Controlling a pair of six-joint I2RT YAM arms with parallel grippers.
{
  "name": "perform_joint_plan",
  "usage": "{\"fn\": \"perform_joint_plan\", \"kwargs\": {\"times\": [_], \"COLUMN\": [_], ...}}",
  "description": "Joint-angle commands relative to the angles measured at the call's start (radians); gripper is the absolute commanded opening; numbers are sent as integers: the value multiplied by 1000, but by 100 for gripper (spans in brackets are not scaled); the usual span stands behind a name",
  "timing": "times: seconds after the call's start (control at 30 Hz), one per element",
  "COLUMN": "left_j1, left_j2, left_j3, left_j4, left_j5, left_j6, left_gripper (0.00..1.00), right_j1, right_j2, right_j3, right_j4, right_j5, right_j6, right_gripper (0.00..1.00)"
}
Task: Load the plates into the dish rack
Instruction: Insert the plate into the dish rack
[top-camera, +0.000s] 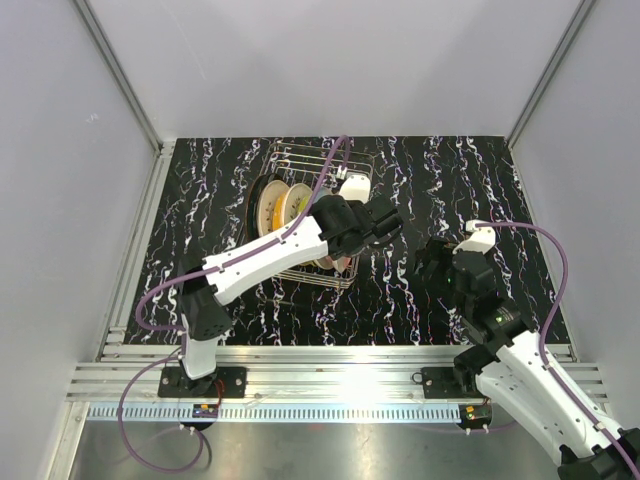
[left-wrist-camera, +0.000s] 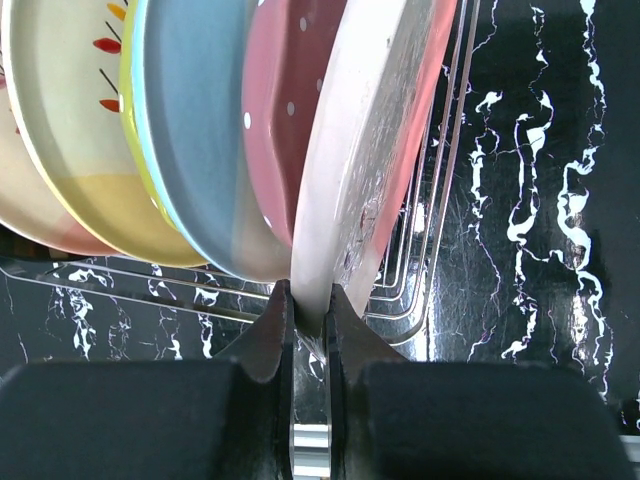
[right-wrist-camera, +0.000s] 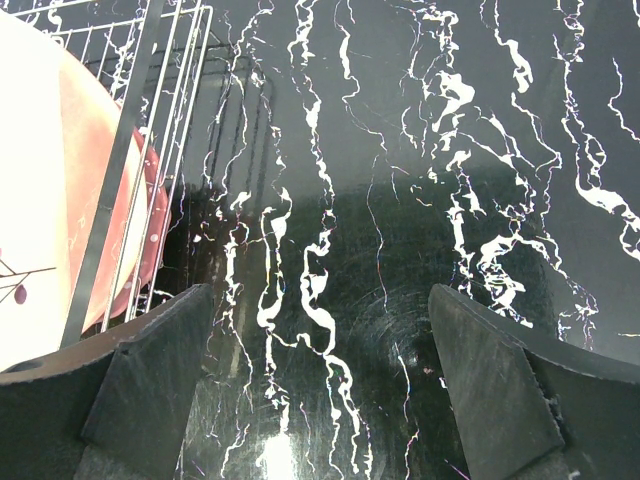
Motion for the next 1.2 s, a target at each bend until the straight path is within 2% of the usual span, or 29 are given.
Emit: {"fn": "perform_joint_plan", "kwargs": {"times": [0.0, 0.4, 0.5, 0.53, 0.67, 0.93, 1.17], "left_j1": [9, 20, 20, 18, 18, 18, 17], "left_j2": [-6, 43, 57, 62, 63, 33, -26], "left_j3": [49, 42, 42, 42, 41, -5, -65], "left_j4": [9, 26, 35, 40, 55, 72, 87], "left_j5": [-63, -32, -22, -17, -2, 3, -18], "left_j6": [-17, 6, 13, 19, 33, 44, 53], "left_gripper": [0, 2, 8, 14, 21, 24, 47], "right_j1": [5, 5, 5, 5, 5, 5, 5], "right_j2": [-2, -4, -4, -4, -1, 2, -5], "right_j3": [0, 0, 0, 2, 0, 2, 0], "right_j4": [13, 13, 13, 11, 10, 10, 7], "right_j5": [42, 47, 47, 47, 48, 51, 56], "right_j6": [8, 12, 12, 14, 15, 17, 18], "right_gripper": [96, 97, 97, 97, 98, 98, 100]}}
